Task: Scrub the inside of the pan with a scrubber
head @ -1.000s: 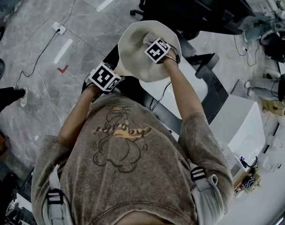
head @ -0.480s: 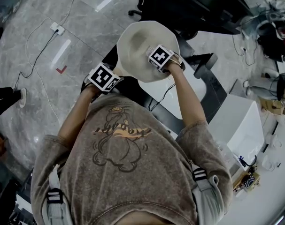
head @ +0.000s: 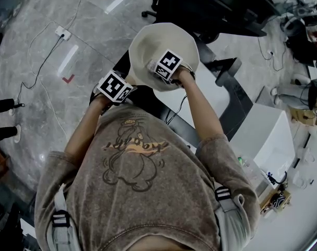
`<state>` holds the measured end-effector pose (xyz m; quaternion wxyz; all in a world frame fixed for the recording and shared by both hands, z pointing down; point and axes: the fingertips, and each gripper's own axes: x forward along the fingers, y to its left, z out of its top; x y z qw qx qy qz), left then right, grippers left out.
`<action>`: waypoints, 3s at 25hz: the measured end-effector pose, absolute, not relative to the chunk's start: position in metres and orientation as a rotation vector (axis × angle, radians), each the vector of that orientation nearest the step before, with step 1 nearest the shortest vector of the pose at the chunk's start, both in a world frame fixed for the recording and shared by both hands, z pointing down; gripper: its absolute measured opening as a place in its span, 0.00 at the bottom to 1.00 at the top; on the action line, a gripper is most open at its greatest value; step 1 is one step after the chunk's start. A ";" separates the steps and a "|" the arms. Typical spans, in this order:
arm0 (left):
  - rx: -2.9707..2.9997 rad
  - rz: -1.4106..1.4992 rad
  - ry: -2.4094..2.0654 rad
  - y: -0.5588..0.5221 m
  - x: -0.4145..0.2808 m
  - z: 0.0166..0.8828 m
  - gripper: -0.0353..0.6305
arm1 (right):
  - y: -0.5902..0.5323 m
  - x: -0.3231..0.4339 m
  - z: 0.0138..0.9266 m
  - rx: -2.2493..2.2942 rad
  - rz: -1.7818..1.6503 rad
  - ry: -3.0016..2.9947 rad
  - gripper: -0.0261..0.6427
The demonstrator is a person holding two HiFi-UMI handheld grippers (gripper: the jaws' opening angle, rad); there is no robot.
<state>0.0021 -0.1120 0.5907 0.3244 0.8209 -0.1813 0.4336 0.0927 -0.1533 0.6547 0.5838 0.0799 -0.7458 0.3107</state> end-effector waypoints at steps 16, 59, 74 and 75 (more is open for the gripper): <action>2.155 1.148 -0.480 -0.114 -0.001 0.595 0.43 | -0.261 0.123 0.661 0.742 0.369 -1.791 0.17; 2.787 0.190 -1.031 -0.204 0.020 0.398 0.08 | -0.177 0.127 0.407 1.621 0.231 -2.631 0.16; 2.736 0.184 -1.096 -0.209 0.012 0.406 0.08 | -0.181 0.120 0.409 1.643 0.208 -2.597 0.16; 2.734 0.187 -1.096 -0.209 0.012 0.406 0.08 | -0.181 0.120 0.409 1.641 0.205 -2.596 0.16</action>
